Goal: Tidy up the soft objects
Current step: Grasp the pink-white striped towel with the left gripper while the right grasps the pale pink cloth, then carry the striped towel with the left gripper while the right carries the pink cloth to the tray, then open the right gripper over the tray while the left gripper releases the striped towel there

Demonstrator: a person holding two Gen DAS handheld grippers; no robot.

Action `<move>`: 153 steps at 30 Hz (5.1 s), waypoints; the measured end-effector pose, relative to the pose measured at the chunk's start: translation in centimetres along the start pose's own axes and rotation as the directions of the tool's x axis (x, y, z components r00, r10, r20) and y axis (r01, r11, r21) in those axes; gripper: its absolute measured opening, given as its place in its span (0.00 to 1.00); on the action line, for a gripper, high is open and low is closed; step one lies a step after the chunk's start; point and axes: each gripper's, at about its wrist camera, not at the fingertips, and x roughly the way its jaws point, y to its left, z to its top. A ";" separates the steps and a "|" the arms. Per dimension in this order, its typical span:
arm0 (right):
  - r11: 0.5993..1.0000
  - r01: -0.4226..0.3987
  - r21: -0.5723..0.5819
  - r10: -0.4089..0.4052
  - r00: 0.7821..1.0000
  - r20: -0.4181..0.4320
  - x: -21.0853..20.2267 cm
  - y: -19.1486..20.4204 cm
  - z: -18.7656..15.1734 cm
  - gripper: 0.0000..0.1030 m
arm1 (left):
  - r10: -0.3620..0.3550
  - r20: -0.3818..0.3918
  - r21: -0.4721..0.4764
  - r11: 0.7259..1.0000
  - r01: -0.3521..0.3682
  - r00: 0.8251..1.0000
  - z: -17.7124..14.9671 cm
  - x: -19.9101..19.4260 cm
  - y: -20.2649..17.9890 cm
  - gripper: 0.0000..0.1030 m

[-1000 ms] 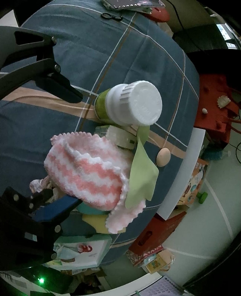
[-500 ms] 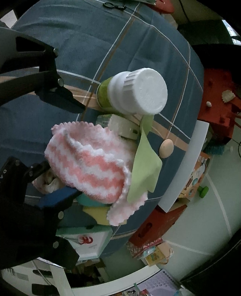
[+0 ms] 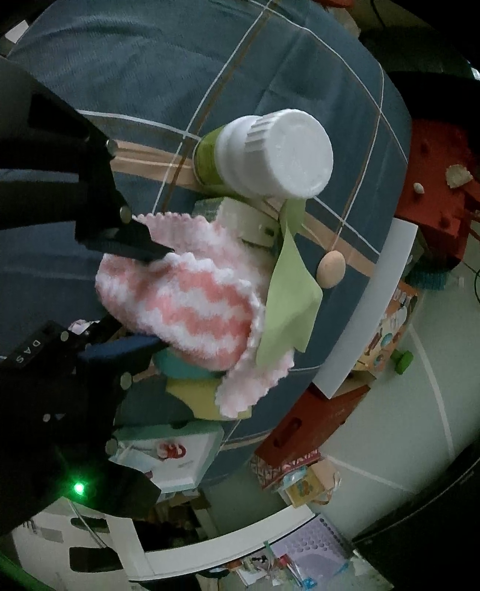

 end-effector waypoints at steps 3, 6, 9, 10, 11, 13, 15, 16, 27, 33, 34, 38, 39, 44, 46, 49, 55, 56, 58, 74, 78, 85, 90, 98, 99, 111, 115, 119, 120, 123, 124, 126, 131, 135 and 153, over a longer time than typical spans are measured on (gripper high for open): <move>1.000 -0.012 -0.005 0.012 1.000 0.000 0.1 0.0 0.1 0.37 | -0.012 0.001 -0.007 1.000 0.012 1.000 0.1 0.0 0.1 0.34; 1.000 -0.018 -0.012 0.018 1.000 -0.001 0.1 0.3 0.2 0.33 | -0.024 0.003 -0.016 1.000 0.024 1.000 0.1 -0.1 0.2 0.30; 1.000 -0.022 -0.011 0.022 1.000 0.002 -0.1 0.4 0.3 0.33 | -0.030 0.010 -0.014 0.999 0.030 0.999 0.1 -0.2 0.2 0.23; 1.000 -0.023 -0.009 0.023 1.000 0.003 -0.1 0.4 0.4 0.33 | -0.030 0.013 -0.013 0.999 0.030 0.999 0.1 -0.3 0.1 0.21; 1.000 -0.023 -0.008 0.023 1.000 0.004 -0.4 0.2 0.2 0.33 | -0.031 0.015 -0.013 0.999 0.031 0.999 0.1 -0.3 0.1 0.19; 1.000 -0.021 -0.006 0.021 1.000 0.008 -0.6 0.1 0.2 0.33 | -0.026 0.022 -0.008 1.000 0.027 0.999 0.1 -0.5 0.0 0.15; 1.000 -0.020 -0.003 0.020 1.000 0.012 -0.7 0.0 0.0 0.33 | -0.019 0.028 -0.001 1.000 0.019 0.999 0.1 -0.6 -0.1 0.13; 1.000 -0.020 -0.001 0.020 1.000 0.014 -0.8 0.0 -0.1 0.33 | -0.017 0.031 0.003 1.000 0.017 0.999 0.1 -0.7 -0.2 0.12; 1.000 -0.014 0.001 0.014 1.000 0.020 -1.5 -0.2 -0.4 0.26 | 0.007 0.094 -0.018 1.000 -0.006 0.996 0.3 -1.8 0.1 0.10; 1.000 -0.015 0.004 0.015 0.999 0.036 -1.7 -0.3 -0.6 0.21 | -0.015 0.138 -0.004 1.000 0.015 0.990 0.3 -2.6 -0.2 0.09; 1.000 -0.015 0.007 0.014 0.999 0.041 -1.8 -0.4 -0.6 0.21 | -0.018 0.149 -0.001 1.000 0.018 0.989 0.4 -2.8 -0.3 0.09; 1.000 -0.014 0.017 0.013 0.999 0.051 -2.2 -0.7 -0.7 0.21 | -0.029 0.168 0.004 1.000 0.028 0.985 0.5 -3.0 -0.5 0.09; 1.000 -0.013 0.019 0.012 0.999 0.052 -2.2 -0.7 -0.8 0.21 | -0.031 0.171 0.005 1.000 0.031 0.985 0.5 -3.1 -0.5 0.09; 1.000 -0.010 0.026 0.008 0.998 0.061 -2.6 -0.7 -1.2 0.21 | -0.056 0.206 0.026 0.998 0.051 0.977 0.5 -3.8 -0.9 0.09; 1.000 -0.009 0.027 0.007 0.998 0.064 -3.0 -0.6 -1.0 0.21 | -0.064 0.221 0.036 0.998 0.057 0.973 0.6 -4.1 -1.2 0.09; 0.999 -0.009 0.034 0.006 0.997 0.078 -3.6 -0.6 -1.1 0.21 | -0.074 0.242 0.048 0.997 0.064 0.967 0.6 -4.4 -1.5 0.09; 0.998 -0.016 0.069 0.006 0.990 0.144 -5.7 -1.4 -1.2 0.21 | -0.113 0.297 0.080 0.992 0.093 0.948 0.7 -5.5 -2.0 0.09; 0.997 -0.017 0.074 0.005 0.987 0.159 -6.2 -1.5 -1.3 0.21 | -0.124 0.311 0.090 0.991 0.100 0.942 0.7 -5.9 -2.2 0.09; 0.996 -0.014 0.084 -0.003 0.982 0.191 -7.1 -1.9 -1.3 0.21 | -0.146 0.340 0.114 0.987 0.113 0.929 0.7 -6.5 -2.5 0.09; 0.986 0.020 0.165 -0.078 0.930 0.358 -13.8 -4.9 -0.7 0.21 | -0.280 0.530 0.272 0.950 0.152 0.800 -0.4 -11.3 -5.2 0.09; 0.979 0.022 0.204 -0.096 0.927 0.362 -14.1 -6.4 -0.7 0.21 | -0.285 0.520 0.290 0.945 0.148 0.805 -0.5 -11.0 -5.9 0.09; 0.950 0.052 0.308 -0.164 0.922 0.351 -14.6 -10.6 -1.2 0.21 | -0.289 0.472 0.334 0.933 0.135 0.833 -0.7 -9.7 -7.8 0.09; 0.912 0.059 0.406 -0.205 0.923 0.326 -14.4 -14.9 -1.8 0.21 | -0.281 0.422 0.370 0.921 0.119 0.862 -0.7 -8.1 -10.1 0.09; 0.829 0.102 0.550 -0.299 0.912 0.281 -15.0 -21.5 -3.5 0.21 | -0.286 0.320 0.444 0.888 0.124 0.903 -0.5 -5.2 -15.0 0.09; 0.818 0.095 0.567 -0.301 0.911 0.281 -15.1 -22.4 -3.8 0.21 | -0.294 0.302 0.454 0.881 0.134 0.907 -0.3 -4.8 -15.8 0.09; 0.709 0.095 0.698 -0.399 0.871 0.286 -15.5 -29.7 -5.9 0.21 | -0.361 0.135 0.589 0.778 0.219 0.923 0.0 1.7 -26.5 0.09; 0.665 0.109 0.739 -0.440 0.856 0.270 -15.4 -31.4 -6.6 0.21 | -0.336 0.067 0.626 0.747 0.223 0.939 -0.6 4.7 -29.2 0.09; 0.625 0.104 0.774 -0.457 0.852 0.254 -15.0 -32.7 -7.3 0.21 | -0.300 0.019 0.646 0.732 0.217 0.954 -1.3 7.7 -31.1 0.09; 0.616 0.105 0.781 -0.460 0.853 0.248 -14.9 -32.9 -7.5 0.21 | -0.295 0.014 0.648 0.730 0.217 0.955 -1.3 8.2 -31.4 0.09; 0.596 0.103 0.796 -0.460 0.856 0.234 -14.6 -33.6 -8.0 0.21 | -0.279 -0.007 0.650 0.729 0.216 0.960 -1.5 10.0 -32.3 0.09; 0.591 0.100 0.800 -0.458 0.859 0.231 -14.5 -33.8 -8.1 0.21 | -0.269 -0.011 0.650 0.730 0.211 0.963 -1.6 10.6 -32.4 0.09; 0.582 0.101 0.807 -0.455 0.862 0.221 -14.3 -34.1 -8.4 0.21 | -0.240 -0.019 0.648 0.736 0.195 0.971 -1.8 12.0 -32.5 0.09; 0.575 0.097 0.813 -0.438 0.875 0.205 -13.7 -34.5 -8.7 0.24 | -0.117 -0.042 0.638 0.761 0.117 0.992 -2.4 15.5 -31.6 0.09; 0.585 0.088 0.806 -0.423 0.882 0.210 -13.7 -34.4 -8.5 0.25 | -0.079 -0.056 0.628 0.772 0.096 0.995 -2.9 16.2 -30.5 0.12; 0.619 0.227 0.752 -0.456 0.883 0.108 -14.0 -32.2 -6.6 1.00 | 0.054 -0.038 0.492 0.870 -0.029 0.998 -2.5 13.1 -24.5 0.92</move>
